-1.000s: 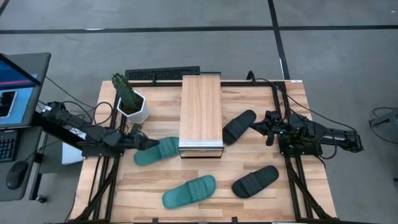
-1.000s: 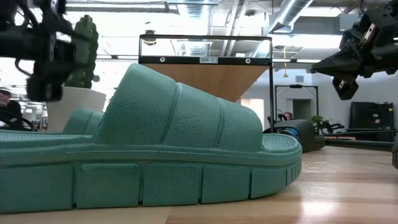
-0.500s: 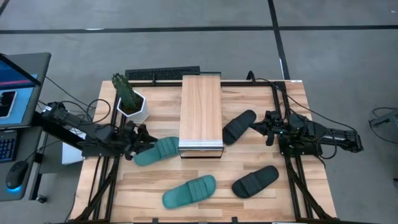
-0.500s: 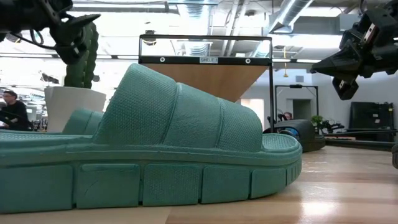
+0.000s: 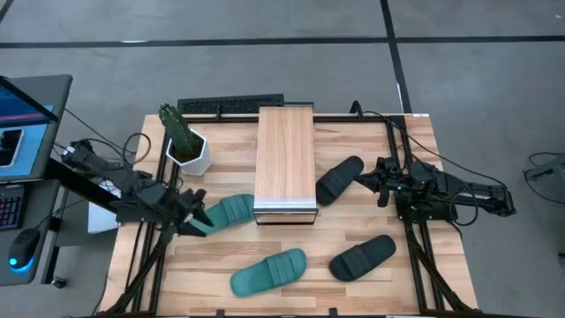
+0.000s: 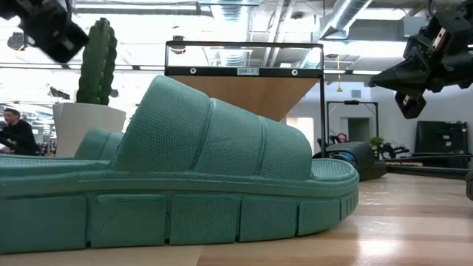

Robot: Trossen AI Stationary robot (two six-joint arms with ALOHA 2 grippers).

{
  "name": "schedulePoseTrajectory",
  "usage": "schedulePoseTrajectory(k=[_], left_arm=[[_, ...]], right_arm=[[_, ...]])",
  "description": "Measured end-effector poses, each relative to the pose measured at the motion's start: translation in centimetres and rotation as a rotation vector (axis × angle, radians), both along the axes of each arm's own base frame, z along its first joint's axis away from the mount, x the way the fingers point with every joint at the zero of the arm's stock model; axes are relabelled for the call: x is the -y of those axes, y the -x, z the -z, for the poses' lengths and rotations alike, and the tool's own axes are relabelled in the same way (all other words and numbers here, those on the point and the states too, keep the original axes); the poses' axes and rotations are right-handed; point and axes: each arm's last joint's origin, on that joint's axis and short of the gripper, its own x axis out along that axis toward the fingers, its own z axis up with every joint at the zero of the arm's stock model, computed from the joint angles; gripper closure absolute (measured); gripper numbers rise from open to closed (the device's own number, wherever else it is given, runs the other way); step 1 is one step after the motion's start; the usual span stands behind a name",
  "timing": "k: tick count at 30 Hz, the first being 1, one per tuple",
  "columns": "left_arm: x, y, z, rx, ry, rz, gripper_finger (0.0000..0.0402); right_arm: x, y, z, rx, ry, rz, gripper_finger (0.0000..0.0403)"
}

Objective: Pick and place slides into the shelf
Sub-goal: Put the top green slide on the shelf

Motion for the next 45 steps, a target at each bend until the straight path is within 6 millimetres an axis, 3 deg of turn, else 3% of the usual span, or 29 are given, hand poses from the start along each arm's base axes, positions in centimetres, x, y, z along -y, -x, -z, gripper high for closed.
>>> schedulePoseTrajectory(k=[5, 9, 15, 19, 28, 45], left_arm=[[0.2, 0.0, -4.2, 0.014, -0.348, -0.067, 0.023], [0.9, -0.9, -5.4, -0.005, -0.678, -0.074, 0.023], [2.2, -2.9, -3.2, -0.142, -1.193, -0.012, 0.023], [2.9, -4.2, -0.9, -0.252, -1.399, 0.026, 0.023], [4.5, -6.1, 3.4, -0.427, -1.464, 0.186, 0.023], [5.6, -7.7, 6.5, -0.522, -1.534, 0.221, 0.023]], right_arm=[[0.0, 0.0, 0.0, 0.0, 0.0, 0.0, 0.0401], [0.0, 0.0, 0.0, 0.0, 0.0, 0.0, 0.0401], [0.0, 0.0, 0.0, 0.0, 0.0, 0.0, 0.0401], [0.0, 0.0, 0.0, 0.0, 0.0, 0.0, 0.0401], [0.0, 0.0, 0.0, 0.0, 0.0, 0.0, 0.0401], [0.0, 0.0, 0.0, 0.0, 0.0, 0.0, 0.0401]])
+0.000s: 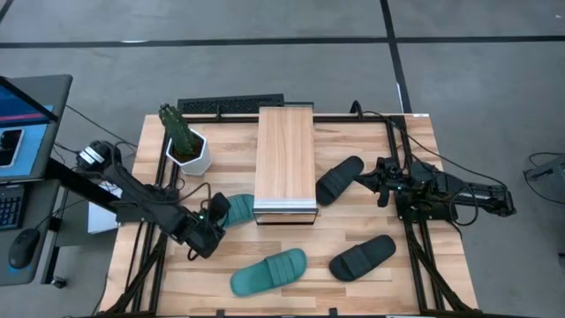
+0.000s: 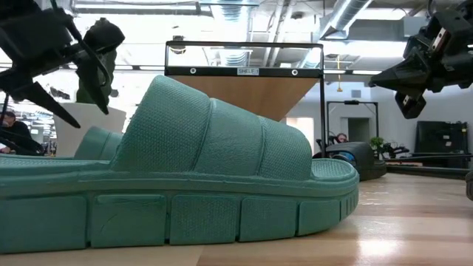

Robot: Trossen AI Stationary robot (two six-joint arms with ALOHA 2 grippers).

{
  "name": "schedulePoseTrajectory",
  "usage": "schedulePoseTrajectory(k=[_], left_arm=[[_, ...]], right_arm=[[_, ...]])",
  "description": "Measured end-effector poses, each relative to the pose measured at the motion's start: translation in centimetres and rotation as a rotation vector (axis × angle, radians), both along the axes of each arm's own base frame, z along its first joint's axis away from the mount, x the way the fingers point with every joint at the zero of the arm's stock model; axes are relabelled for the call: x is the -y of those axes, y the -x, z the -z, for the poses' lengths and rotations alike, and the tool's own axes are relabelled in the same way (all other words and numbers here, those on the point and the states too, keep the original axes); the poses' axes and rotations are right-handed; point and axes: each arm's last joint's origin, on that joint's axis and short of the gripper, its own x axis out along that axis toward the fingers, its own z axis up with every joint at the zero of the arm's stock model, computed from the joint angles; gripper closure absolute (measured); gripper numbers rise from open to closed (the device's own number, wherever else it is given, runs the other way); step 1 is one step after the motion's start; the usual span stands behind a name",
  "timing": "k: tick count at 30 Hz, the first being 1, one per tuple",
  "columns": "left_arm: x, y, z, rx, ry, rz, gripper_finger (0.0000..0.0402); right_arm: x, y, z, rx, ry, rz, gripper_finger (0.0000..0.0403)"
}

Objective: Pick and place slides into the shelf
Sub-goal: Put the top green slide on the shelf

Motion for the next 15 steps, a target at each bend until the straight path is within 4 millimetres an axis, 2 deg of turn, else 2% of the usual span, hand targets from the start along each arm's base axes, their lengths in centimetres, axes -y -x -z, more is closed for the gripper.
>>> schedulePoseTrajectory(k=[7, 15], left_arm=[[0.3, -0.6, 1.2, -0.009, -0.018, -0.02, 0.023], [0.1, -1.5, 1.6, 0.047, -0.058, -0.059, 0.023]], right_arm=[[0.0, 0.0, 0.0, 0.0, 0.0, 0.0, 0.0401], [0.0, 0.0, 0.0, 0.0, 0.0, -0.001, 0.0401]])
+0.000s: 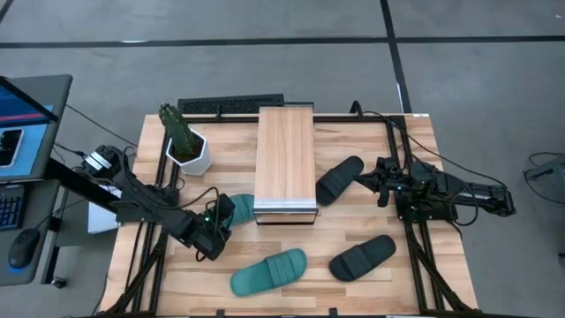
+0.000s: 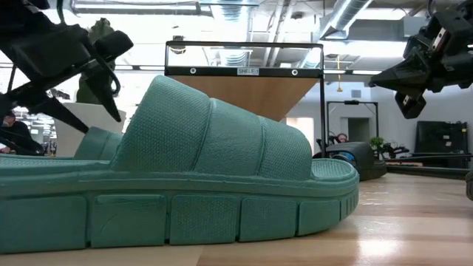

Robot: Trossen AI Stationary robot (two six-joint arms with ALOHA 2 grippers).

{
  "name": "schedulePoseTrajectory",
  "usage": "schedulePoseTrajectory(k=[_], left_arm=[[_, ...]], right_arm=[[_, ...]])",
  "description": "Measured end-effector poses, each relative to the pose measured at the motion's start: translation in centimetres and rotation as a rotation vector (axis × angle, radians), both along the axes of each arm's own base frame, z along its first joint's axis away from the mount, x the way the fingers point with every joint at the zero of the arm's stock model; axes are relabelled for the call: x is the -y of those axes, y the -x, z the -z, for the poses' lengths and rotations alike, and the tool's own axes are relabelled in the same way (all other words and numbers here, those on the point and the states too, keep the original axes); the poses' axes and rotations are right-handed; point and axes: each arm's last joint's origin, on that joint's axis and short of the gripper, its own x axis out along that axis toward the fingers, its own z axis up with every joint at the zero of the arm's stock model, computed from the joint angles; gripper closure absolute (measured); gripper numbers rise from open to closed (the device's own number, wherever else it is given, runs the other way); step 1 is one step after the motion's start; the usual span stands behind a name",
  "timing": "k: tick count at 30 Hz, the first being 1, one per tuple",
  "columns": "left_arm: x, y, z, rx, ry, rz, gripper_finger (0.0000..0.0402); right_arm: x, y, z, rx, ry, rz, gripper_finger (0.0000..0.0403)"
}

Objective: Pick and place slides into the shelf
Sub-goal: Put the top green slide on the shelf

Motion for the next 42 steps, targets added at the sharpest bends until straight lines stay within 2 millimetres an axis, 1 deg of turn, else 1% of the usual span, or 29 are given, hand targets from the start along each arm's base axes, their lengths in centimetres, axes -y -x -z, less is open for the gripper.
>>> schedulePoseTrajectory(k=[5, 9, 12, 14, 16, 17, 20, 21, 24, 27, 31, 37, 42], left_arm=[[-0.8, -0.5, 0.0, 0.021, 0.025, -0.058, 0.023], [-1.3, -1.1, 0.0, 0.06, 0.083, -0.126, 0.023], [-1.6, -1.3, 0.0, 0.046, 0.111, -0.132, 0.0232], [-1.7, -1.3, 0.0, 0.039, 0.108, -0.129, 0.0242], [-1.8, -1.4, 0.1, 0.032, 0.109, -0.13, 0.027], [-1.8, -1.4, 0.1, 0.027, 0.111, -0.131, 0.0291], [-1.9, -1.2, 0.2, -0.008, 0.132, -0.131, 0.0374], [-1.9, -1.2, 0.2, -0.014, 0.14, -0.136, 0.0385], [-1.9, -0.9, 0.2, -0.033, 0.139, -0.152, 0.0395], [-1.7, 0.0, 0.3, -0.077, 0.116, -0.174, 0.0397], [-1.1, 1.2, -0.2, -0.124, 0.092, -0.2, 0.0399], [0.6, 2.0, -2.4, -0.094, 0.073, -0.203, 0.04], [1.3, 1.9, -4.9, -0.027, 0.051, -0.251, 0.0401]], right_arm=[[0.0, 0.0, 0.0, 0.001, 0.0, 0.0, 0.0401], [0.0, 0.0, 0.0, 0.0, 0.0, 0.0, 0.0401], [0.0, 0.0, 0.0, 0.0, 0.0, 0.0, 0.0401], [0.0, 0.0, 0.0, 0.0, 0.0, 0.0, 0.0401], [0.0, 0.0, 0.0, 0.0, 0.0, 0.0, 0.0401], [0.0, 0.0, 0.0, 0.001, 0.0, 0.0, 0.0401], [0.0, 0.0, 0.0, 0.0, 0.0, 0.0, 0.0401], [0.0, 0.0, 0.0, 0.0, 0.0, 0.0, 0.0401], [0.0, 0.0, 0.0, 0.0, 0.0, 0.0, 0.0401], [0.0, 0.0, 0.0, 0.001, 0.0, 0.0, 0.0401], [0.0, 0.0, 0.0, 0.0, 0.0, 0.0, 0.0401], [0.0, 0.0, 0.0, 0.0, 0.0, 0.0, 0.0401], [0.0, 0.0, 0.0, 0.0, 0.0, 0.001, 0.0401]])
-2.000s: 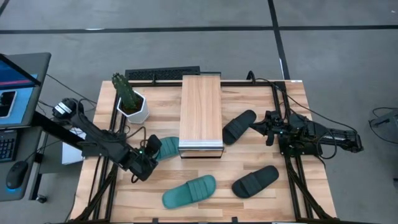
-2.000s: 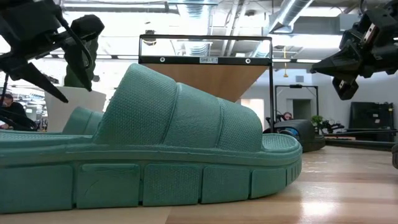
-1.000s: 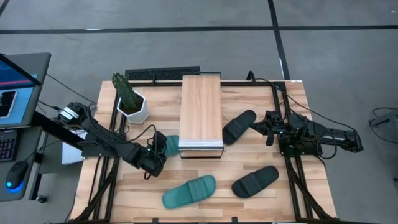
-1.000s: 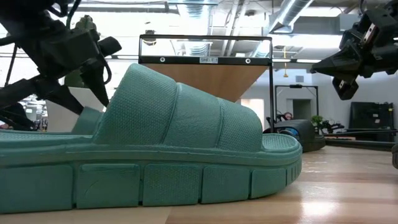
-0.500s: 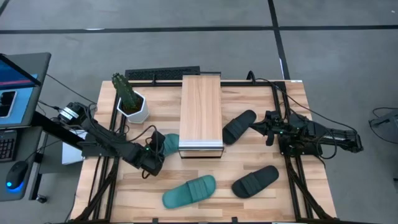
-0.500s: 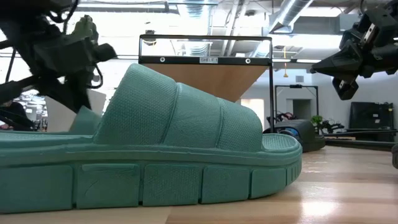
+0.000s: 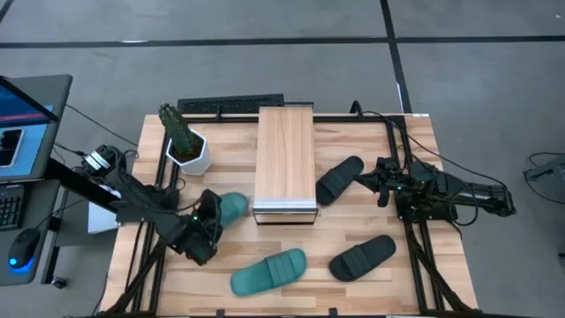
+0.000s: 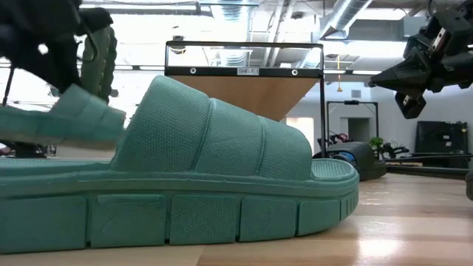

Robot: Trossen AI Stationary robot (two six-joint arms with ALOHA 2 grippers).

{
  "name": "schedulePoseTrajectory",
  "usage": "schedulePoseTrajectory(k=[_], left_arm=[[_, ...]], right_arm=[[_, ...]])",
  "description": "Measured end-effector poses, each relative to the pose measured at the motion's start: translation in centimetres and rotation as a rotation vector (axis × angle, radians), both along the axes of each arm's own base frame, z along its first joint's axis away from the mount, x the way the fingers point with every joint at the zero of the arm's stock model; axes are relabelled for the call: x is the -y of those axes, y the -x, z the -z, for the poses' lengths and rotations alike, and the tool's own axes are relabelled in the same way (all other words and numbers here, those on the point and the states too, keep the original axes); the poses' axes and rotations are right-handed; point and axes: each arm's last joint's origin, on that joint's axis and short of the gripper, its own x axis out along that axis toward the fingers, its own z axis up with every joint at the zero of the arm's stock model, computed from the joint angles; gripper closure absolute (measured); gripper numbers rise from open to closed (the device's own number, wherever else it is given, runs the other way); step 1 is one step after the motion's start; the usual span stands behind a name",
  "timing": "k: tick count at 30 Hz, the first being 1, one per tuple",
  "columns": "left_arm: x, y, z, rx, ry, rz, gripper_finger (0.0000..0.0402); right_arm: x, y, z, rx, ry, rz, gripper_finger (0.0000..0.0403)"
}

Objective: Pick and place slides into the shelf
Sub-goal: Put the top green slide on the shelf

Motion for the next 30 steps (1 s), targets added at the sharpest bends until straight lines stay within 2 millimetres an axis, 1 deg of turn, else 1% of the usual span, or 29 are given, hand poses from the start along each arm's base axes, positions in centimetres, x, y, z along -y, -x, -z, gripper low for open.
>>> schedulePoseTrajectory(k=[6, 11, 15, 19, 26, 30], left_arm=[[0.1, 0.2, -2.9, 0.031, -0.054, -0.057, 0.0401], [0.2, 0.9, -5.2, 0.039, -0.088, -0.103, 0.0401], [1.0, 0.9, -6.3, 0.09, -0.067, -0.064, 0.0401], [1.4, 0.6, -7.6, 0.14, -0.092, -0.006, 0.0401], [1.2, -0.4, -10.0, 0.2, -0.188, 0.086, 0.0401], [0.5, -1.2, -11.2, 0.198, -0.295, 0.129, 0.0401]], right_arm=[[0.0, 0.0, 0.0, -0.001, 0.0, 0.0, 0.0401], [0.0, 0.0, 0.0, 0.0, 0.0, 0.0, 0.0401], [0.0, 0.0, 0.0, 0.0, 0.0, -0.001, 0.0401], [0.0, 0.0, 0.0, 0.0, 0.0, -0.001, 0.0401], [0.0, 0.0, 0.0, 0.0, 0.0, 0.0, 0.0401], [0.0, 0.0, 0.0, 0.0, 0.0, 0.0, 0.0401]])
